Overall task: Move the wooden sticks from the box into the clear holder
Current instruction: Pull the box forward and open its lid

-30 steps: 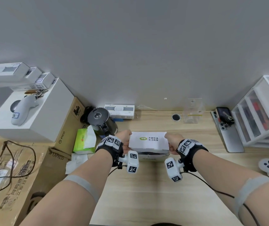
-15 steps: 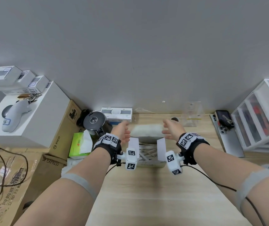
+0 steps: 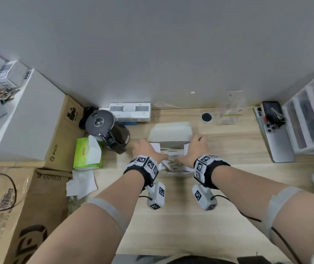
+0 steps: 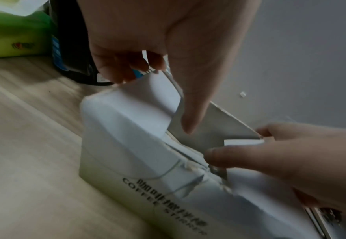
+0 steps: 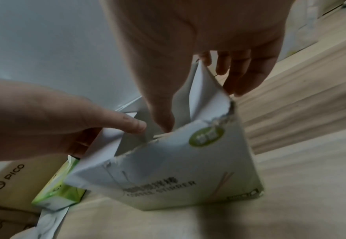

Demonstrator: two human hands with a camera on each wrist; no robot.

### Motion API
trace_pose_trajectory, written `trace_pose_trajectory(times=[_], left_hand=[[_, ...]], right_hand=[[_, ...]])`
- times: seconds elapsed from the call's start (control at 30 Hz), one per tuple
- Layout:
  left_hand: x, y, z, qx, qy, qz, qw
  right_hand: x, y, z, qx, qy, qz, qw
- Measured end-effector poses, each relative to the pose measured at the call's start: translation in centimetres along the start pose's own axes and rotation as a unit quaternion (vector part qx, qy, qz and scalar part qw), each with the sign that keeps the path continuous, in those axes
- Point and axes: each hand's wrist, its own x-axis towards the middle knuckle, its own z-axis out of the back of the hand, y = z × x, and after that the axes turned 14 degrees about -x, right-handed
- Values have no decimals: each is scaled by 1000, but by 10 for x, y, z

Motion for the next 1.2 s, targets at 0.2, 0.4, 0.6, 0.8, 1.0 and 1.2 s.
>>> trace_pose_trajectory(times=[0.2, 0.4, 0.6, 0.8, 1.0, 1.2], left_hand=[[-1, 11, -12, 5, -28, 6, 1000], [3, 17, 1, -123, 1, -27, 992], [8, 32, 28, -215, -11, -39, 976], [16, 31, 43, -95, -42, -12, 995], [15, 30, 22, -132, 34, 16, 991], [11, 27, 7, -82, 60, 21, 995]], right_hand=[[-4, 5, -11, -53, -11, -9, 999], [-5, 8, -2, 7, 8, -30, 999], [-1, -3, 27, 116, 1, -52, 992], [9, -31, 44, 103, -73, -109, 986], [16, -36, 21, 145, 39, -64, 987], [11, -31, 0, 80, 106, 10, 991]])
